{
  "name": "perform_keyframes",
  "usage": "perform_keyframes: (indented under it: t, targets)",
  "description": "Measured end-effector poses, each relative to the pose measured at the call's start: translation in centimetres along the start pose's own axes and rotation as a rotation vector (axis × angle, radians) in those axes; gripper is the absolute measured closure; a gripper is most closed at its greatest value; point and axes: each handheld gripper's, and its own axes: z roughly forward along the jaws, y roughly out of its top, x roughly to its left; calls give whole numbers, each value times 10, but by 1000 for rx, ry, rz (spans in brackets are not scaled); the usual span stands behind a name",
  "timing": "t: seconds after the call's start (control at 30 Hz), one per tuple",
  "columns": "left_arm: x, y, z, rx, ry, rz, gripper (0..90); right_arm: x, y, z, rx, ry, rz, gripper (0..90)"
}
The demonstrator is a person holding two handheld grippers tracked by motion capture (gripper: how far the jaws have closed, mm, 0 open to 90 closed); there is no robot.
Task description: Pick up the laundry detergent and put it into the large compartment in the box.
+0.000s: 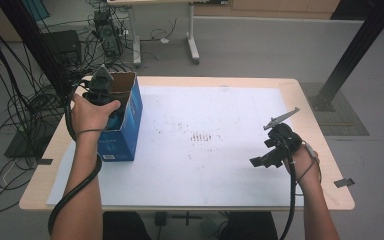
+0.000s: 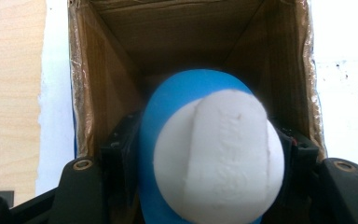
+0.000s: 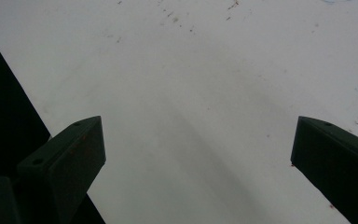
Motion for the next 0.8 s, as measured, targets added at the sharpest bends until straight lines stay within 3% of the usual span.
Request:
perform_keyframes:
  t: [0.8]
  targets:
    - [-1,-1,0,-3,4,0,376,-2,1,-1,0,-1,3,29]
